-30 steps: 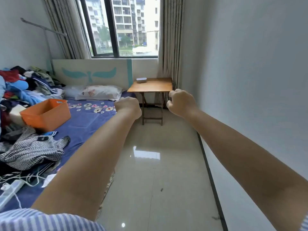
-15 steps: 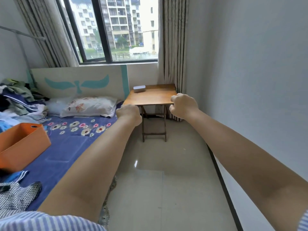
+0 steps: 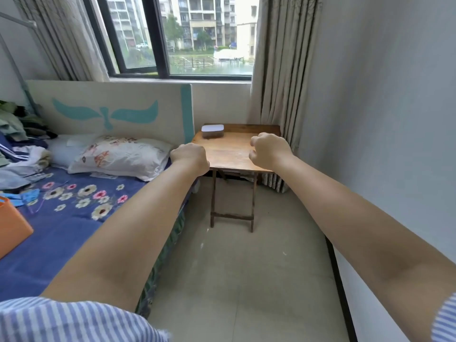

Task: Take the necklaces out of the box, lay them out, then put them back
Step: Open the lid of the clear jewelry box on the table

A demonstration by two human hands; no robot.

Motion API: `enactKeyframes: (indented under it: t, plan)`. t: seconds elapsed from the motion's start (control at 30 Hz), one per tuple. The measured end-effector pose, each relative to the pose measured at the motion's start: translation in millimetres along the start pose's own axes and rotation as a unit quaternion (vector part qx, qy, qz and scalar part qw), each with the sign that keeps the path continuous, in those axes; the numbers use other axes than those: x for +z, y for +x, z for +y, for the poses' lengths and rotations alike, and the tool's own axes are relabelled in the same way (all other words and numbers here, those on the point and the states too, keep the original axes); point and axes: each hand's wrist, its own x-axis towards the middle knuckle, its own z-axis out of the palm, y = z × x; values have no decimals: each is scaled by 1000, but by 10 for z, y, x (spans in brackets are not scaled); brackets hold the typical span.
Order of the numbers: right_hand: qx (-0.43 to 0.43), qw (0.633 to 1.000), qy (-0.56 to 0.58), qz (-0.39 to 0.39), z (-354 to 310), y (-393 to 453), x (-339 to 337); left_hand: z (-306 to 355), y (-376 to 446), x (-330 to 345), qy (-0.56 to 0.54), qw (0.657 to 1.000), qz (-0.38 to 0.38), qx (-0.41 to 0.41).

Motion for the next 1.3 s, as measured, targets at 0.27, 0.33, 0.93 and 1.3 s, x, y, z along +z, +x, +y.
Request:
enactKeyframes:
  t: [0.27, 0.33, 0.93, 1.3]
  plan:
    - [-15, 999, 35, -25, 293, 1958, 893, -53, 1991, 455, 1, 999, -30, -28]
    - [-16, 999, 37, -30, 350, 2495, 1133, -103, 2590, 552, 6, 999, -28, -19]
    - [78, 978, 121, -150, 1293, 6255, 3245, -236, 6712, 2062, -1, 989, -148, 9]
    - [151, 928, 210, -268, 1493, 7957, 4761, -346, 8593, 2917, -89, 969, -226, -41]
